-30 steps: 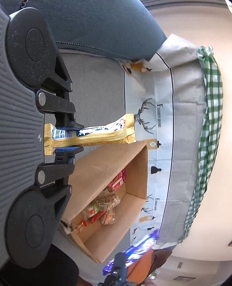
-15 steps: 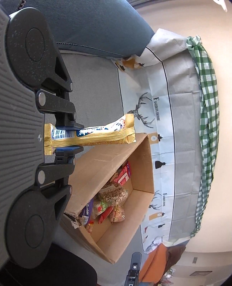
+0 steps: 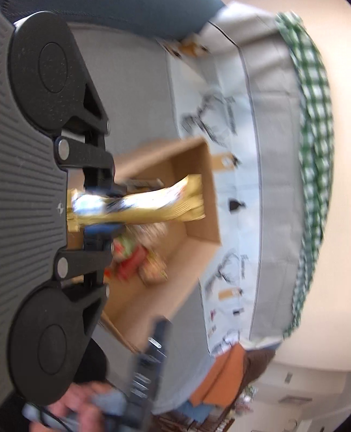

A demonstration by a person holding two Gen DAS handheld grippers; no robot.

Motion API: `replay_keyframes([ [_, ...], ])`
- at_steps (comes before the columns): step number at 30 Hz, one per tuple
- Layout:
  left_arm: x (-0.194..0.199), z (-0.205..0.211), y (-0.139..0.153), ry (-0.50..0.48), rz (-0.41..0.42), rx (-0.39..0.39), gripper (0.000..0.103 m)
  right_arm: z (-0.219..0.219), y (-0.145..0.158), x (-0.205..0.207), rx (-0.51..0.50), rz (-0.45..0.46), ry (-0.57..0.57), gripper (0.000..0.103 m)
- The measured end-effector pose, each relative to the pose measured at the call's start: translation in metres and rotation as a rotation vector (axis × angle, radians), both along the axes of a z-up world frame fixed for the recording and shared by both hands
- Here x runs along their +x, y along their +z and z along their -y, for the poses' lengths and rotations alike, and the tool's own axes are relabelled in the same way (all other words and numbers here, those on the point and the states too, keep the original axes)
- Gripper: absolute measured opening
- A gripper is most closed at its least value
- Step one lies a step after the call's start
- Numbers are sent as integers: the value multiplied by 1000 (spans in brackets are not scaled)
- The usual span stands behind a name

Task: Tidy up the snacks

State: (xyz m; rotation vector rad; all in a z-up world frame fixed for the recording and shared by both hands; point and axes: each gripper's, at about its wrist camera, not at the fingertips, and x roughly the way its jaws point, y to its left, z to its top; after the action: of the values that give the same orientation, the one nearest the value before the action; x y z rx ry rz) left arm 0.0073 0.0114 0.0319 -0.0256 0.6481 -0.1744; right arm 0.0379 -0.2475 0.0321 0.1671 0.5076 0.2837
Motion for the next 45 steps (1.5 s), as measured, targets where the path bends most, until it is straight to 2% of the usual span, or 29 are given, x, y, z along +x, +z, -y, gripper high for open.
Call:
replay_keyframes([
  [1,3,8,4,-5,13,-4,51,-2,-1,0,-15,-4,-1,97],
  [4,9,30,9,-23,26,7,63,-6,-2,2,-49,-18,4,102],
  [7,7,45,9,-27,24,35,82,-7,-4,4,-59,-42,18,102],
  [13,-9,49,1,48,-1,46,95,-5,-5,8,-56,-90,16,102],
  [16,-22,52,1,123,25,64,101,-7,-6,8,-56,-97,19,102],
  [19,-29,54,1,181,13,76,102,-7,-6,8,-65,-108,12,102],
  [25,-25,52,-9,238,-138,22,102,-10,-9,11,-91,-153,-5,102],
  [31,-22,58,-26,244,-249,41,102,-10,-10,11,-101,-171,-8,102],
  [45,-20,65,-34,247,-273,46,102,-8,-12,13,-96,-185,-13,102],
])
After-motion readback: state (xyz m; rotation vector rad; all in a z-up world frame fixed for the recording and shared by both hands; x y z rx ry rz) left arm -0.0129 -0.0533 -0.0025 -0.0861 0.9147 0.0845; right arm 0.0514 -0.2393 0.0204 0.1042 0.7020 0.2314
